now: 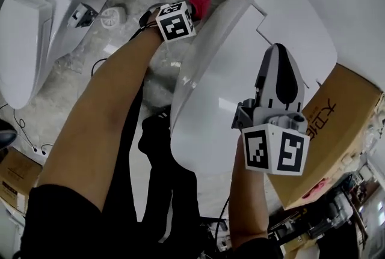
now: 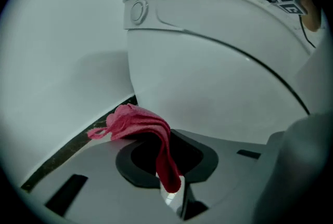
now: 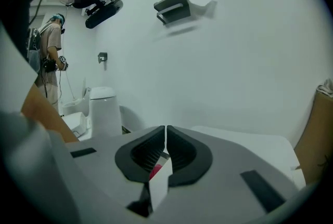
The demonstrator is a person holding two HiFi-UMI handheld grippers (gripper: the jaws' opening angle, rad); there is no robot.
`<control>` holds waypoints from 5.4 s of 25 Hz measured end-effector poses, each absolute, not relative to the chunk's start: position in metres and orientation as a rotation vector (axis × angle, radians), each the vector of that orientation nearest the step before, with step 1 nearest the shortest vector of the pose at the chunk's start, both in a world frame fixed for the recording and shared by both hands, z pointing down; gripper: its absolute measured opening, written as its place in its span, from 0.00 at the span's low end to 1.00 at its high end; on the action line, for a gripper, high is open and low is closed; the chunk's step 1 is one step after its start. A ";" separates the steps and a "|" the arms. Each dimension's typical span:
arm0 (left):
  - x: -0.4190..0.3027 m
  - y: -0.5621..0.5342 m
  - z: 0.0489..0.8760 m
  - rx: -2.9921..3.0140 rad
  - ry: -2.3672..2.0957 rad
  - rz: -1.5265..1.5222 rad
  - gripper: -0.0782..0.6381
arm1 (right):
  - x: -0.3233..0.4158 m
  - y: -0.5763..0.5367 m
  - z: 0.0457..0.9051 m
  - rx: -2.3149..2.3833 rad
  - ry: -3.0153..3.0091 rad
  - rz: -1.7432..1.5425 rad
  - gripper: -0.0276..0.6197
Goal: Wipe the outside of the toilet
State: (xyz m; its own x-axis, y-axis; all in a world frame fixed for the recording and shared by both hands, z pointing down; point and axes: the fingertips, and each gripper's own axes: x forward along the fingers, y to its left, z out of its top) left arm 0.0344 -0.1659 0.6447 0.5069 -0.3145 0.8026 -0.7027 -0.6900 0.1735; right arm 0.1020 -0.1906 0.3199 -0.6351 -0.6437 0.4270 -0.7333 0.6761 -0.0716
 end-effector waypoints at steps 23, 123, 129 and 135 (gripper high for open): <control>0.085 -0.277 0.826 2.487 -0.479 1.384 0.19 | 0.076 -0.314 0.380 1.031 -2.476 0.270 0.10; 0.218 0.464 -0.117 2.754 -1.280 -0.045 0.19 | 0.416 0.440 -0.136 1.278 -2.935 0.152 0.09; 0.183 0.544 -0.103 2.729 -1.266 -0.038 0.19 | 0.382 0.512 -0.130 1.346 -2.877 0.155 0.09; 0.165 0.597 -0.089 2.673 -1.206 -0.124 0.19 | 0.365 0.570 -0.111 1.318 -2.799 0.185 0.09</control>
State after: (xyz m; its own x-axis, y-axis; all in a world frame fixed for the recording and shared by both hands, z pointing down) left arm 0.1649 0.5970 -0.0886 0.6625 -0.7490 0.0081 -0.7317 -0.6448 0.2208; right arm 0.3654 0.5703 -0.1111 -0.6376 -0.7652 0.0893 -0.7703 0.6313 -0.0900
